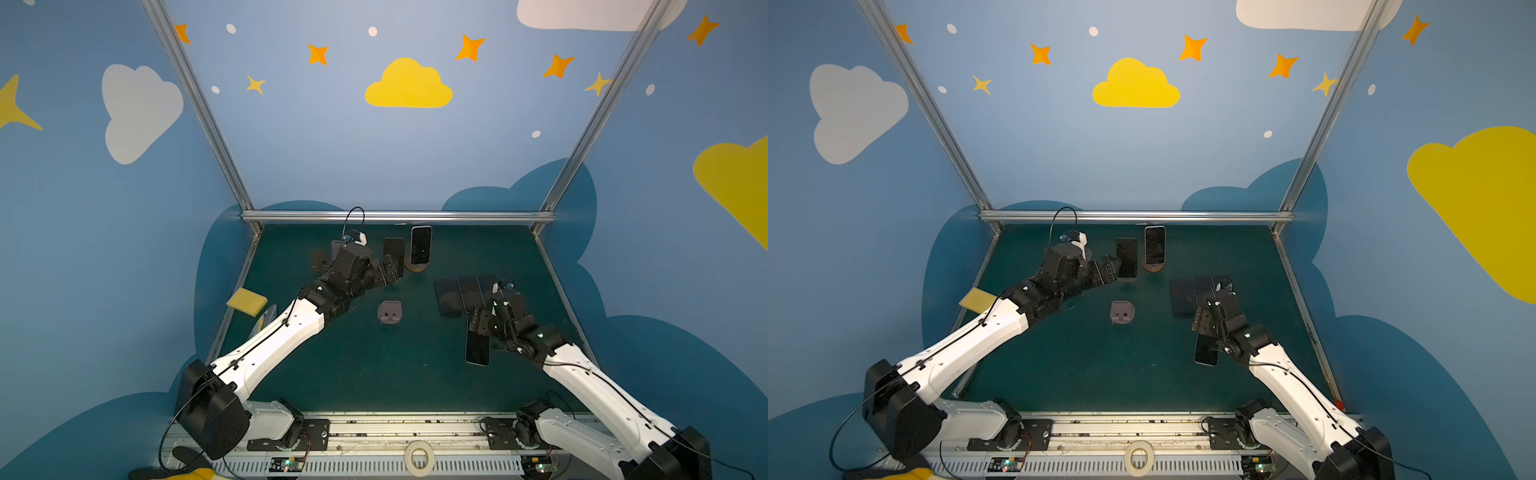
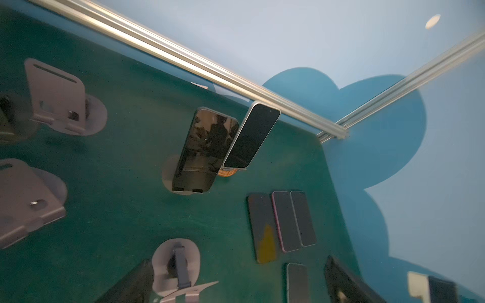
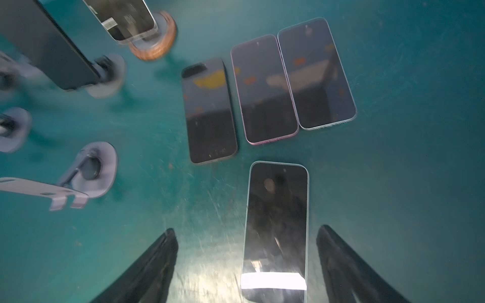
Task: Remove the phone from the phone stand
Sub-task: 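Move the left gripper over the nearest empty stand while the right gripper hovers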
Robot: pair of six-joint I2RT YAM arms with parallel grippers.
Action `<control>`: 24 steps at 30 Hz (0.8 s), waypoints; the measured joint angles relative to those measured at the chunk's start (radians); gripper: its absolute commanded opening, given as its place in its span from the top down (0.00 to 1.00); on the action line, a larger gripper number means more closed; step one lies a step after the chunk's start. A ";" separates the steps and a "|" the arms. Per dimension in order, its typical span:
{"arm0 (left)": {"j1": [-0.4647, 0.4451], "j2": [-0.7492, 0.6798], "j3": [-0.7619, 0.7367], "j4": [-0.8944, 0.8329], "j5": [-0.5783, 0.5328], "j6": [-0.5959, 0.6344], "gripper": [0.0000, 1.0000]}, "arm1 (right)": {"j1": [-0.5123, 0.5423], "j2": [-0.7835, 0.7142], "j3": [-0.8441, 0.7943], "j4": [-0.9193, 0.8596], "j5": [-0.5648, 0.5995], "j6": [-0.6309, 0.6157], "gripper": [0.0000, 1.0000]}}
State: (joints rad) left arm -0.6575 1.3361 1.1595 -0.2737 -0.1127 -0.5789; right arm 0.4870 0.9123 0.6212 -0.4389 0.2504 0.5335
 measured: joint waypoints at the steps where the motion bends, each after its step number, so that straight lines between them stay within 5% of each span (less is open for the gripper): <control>1: -0.035 -0.003 -0.005 -0.017 -0.030 0.013 0.00 | 0.000 -0.026 -0.030 0.020 0.000 0.001 0.15; 9: -0.177 0.116 -0.128 -0.099 -0.090 0.018 0.00 | 0.000 -0.019 -0.045 0.146 -0.008 -0.022 0.14; 20: -0.222 0.372 -0.085 -0.093 -0.247 -0.026 0.02 | 0.000 0.039 -0.020 0.192 -0.039 -0.016 0.14; 24: -0.227 0.419 -0.069 -0.058 -0.325 -0.027 0.15 | 0.000 0.024 -0.041 0.206 -0.039 -0.029 0.14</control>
State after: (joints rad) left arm -0.8848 1.7554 1.0904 -0.3313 -0.4374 -0.6064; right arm 0.4870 0.9363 0.5804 -0.2325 0.2115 0.5049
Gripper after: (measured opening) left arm 0.926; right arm 0.859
